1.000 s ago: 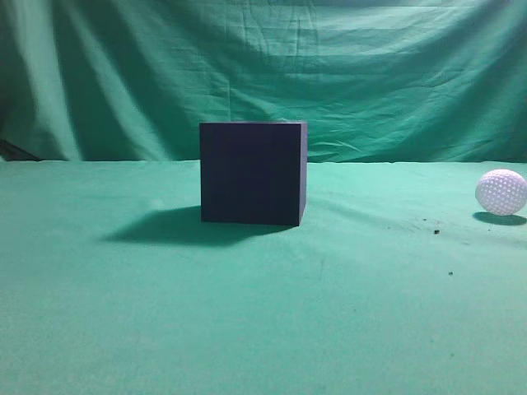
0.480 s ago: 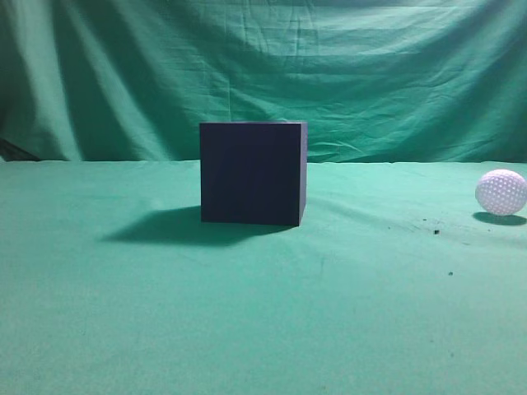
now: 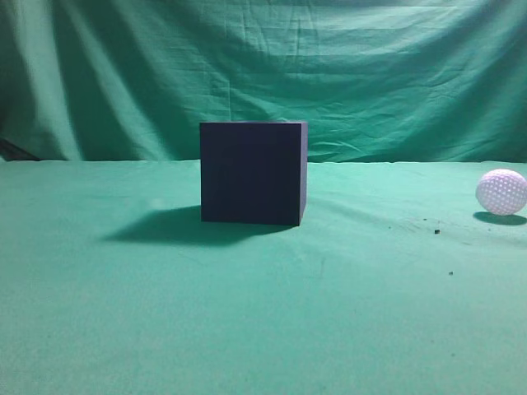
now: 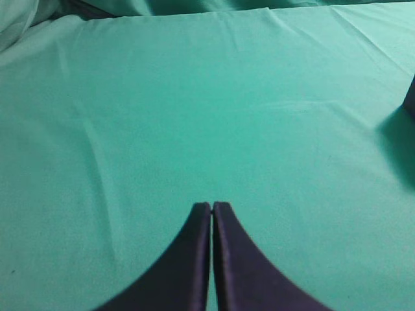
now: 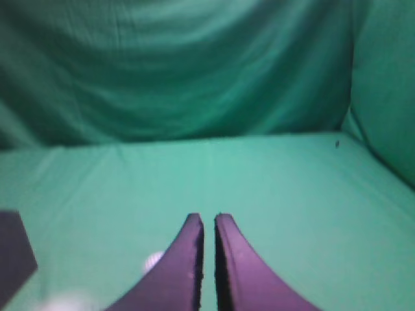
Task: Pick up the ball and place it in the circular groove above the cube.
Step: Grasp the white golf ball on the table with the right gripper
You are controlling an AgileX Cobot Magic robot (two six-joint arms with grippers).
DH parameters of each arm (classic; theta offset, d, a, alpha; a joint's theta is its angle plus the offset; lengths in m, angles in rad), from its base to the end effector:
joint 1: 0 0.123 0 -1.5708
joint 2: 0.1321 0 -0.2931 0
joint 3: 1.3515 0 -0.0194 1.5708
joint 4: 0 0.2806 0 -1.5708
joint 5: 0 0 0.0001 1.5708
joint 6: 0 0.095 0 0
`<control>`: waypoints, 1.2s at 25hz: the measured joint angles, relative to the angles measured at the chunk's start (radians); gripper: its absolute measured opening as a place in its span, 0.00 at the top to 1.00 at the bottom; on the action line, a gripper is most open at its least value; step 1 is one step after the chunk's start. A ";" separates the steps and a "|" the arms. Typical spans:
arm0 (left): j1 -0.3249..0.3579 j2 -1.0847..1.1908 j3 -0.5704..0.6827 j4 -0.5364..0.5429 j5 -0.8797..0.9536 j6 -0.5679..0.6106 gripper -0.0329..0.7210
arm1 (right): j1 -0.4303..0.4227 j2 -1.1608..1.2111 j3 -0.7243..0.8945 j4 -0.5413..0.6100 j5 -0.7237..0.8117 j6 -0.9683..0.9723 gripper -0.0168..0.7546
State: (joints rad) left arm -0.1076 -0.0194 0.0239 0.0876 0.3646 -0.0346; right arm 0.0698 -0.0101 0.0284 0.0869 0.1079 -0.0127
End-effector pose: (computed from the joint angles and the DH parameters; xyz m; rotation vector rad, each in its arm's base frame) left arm 0.0779 -0.0054 0.1721 0.1215 1.8473 -0.0132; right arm 0.0823 0.0067 0.1936 -0.0041 1.6107 0.1186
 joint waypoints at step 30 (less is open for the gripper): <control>0.000 0.000 0.000 0.000 0.000 0.000 0.96 | 0.095 0.883 -0.642 0.062 0.563 -0.178 0.98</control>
State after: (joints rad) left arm -0.1076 -0.0194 0.0239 0.0876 0.3646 -0.0346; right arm 0.1651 0.8729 -0.6132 0.1492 0.6710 -0.1907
